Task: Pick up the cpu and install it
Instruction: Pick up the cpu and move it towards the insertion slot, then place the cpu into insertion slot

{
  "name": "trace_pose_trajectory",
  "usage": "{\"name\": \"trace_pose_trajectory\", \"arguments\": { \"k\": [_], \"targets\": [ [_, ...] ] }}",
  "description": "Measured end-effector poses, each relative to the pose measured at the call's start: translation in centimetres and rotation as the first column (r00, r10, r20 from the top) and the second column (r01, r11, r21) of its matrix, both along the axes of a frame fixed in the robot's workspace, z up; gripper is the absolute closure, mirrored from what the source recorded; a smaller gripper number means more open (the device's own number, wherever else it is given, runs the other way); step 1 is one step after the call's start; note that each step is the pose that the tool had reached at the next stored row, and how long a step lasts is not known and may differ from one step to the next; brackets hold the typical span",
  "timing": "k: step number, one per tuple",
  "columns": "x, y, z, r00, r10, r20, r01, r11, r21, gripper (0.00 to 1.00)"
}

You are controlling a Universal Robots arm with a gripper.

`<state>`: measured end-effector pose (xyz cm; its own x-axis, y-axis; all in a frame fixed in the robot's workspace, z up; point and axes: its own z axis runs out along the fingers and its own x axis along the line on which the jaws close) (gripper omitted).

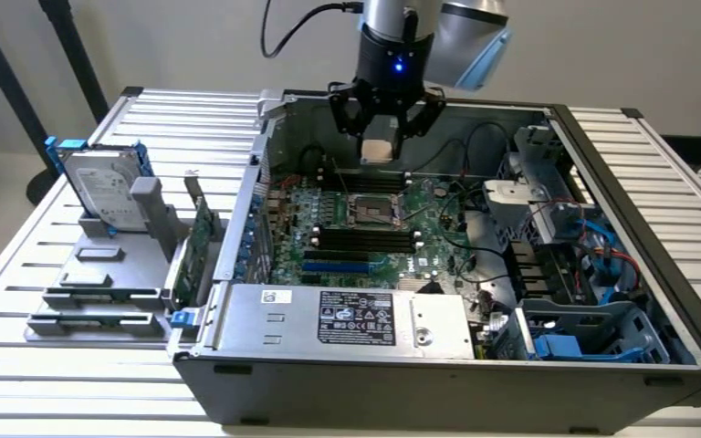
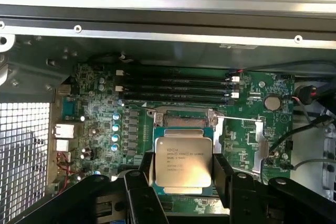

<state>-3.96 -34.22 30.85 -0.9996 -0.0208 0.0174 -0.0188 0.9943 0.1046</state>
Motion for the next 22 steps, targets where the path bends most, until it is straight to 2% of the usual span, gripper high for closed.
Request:
{"name": "trace_pose_trajectory", "arguments": {
  "k": [3,18,22],
  "targets": [
    [0.0,0.0,-0.48,1.0,0.0,0.0,0.0,1.0,0.0,0.46],
    [0.0,0.0,-0.5,1.0,0.0,-0.0001,0.0,1.0,-0.0002,0.46],
    [0.0,0.0,-0.62,0.9989,-0.047,0.0,0.047,0.9989,0.0,0.46]
  ]
}}
